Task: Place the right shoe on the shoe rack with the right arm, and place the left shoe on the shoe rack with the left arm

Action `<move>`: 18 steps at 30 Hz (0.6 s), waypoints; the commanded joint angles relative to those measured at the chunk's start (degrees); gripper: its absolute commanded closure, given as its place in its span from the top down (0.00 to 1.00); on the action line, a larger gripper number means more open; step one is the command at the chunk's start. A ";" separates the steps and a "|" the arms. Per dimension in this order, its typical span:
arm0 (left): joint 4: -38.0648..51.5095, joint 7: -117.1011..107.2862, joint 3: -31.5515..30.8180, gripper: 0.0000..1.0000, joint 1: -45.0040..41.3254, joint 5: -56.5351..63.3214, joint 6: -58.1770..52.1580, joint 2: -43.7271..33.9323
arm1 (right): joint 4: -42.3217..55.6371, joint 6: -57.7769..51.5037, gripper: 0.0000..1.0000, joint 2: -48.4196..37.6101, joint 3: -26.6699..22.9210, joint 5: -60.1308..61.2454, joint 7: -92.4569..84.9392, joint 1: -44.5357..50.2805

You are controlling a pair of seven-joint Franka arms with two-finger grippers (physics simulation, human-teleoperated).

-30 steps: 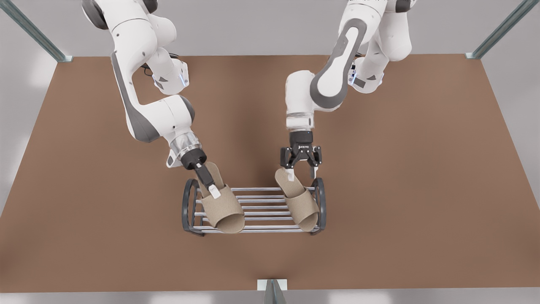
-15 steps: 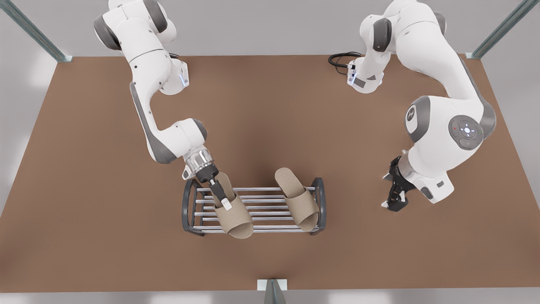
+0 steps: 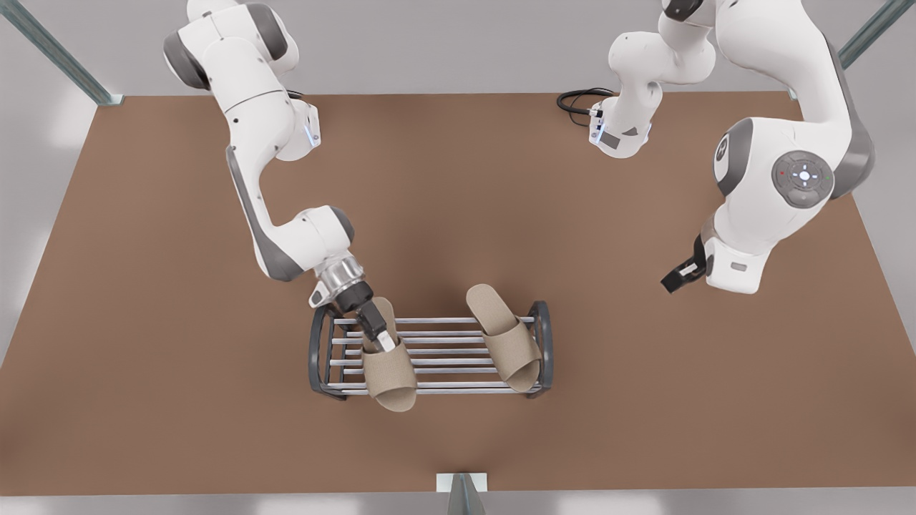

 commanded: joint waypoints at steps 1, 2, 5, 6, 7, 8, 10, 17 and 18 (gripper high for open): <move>0.03 30.00 0.00 1.00 0.02 0.93 0.41 -0.09 | -0.03 -4.17 0.91 0.68 -0.38 -1.62 10.93 -1.42; 0.03 30.00 0.00 1.00 -0.06 1.02 0.41 -0.09 | -0.12 -4.52 0.91 0.77 -0.38 -1.71 10.93 -1.42; 0.03 29.91 0.00 1.00 -0.24 0.93 0.41 -0.26 | -0.65 -4.52 0.91 0.16 -0.38 -2.06 10.93 -1.59; 0.03 29.82 -0.09 1.00 -0.24 0.93 0.33 -0.35 | -1.52 -4.52 0.91 -0.37 -0.38 -2.24 10.84 -1.68; 0.03 29.38 -0.27 1.00 -0.33 0.93 0.33 -0.35 | -3.10 -4.52 0.91 -2.04 -0.38 -2.32 10.84 -2.12; 0.03 29.38 -0.35 1.00 -0.33 0.93 0.33 -0.44 | -4.25 -4.52 0.91 -2.39 -0.38 -2.41 8.74 -2.56; 0.03 29.29 -0.35 1.00 -0.33 0.93 0.33 -0.44 | -8.29 -4.52 0.91 -5.29 -0.38 -2.41 7.86 -3.35; 0.03 28.94 -0.44 1.00 -0.42 1.02 0.24 -0.44 | -9.00 -4.52 0.91 -6.26 -0.38 -2.32 7.68 -3.26; 0.03 28.94 -0.44 1.00 -0.42 1.02 0.24 -0.35 | -8.91 -4.61 0.91 -6.26 -0.29 -1.97 7.68 -3.26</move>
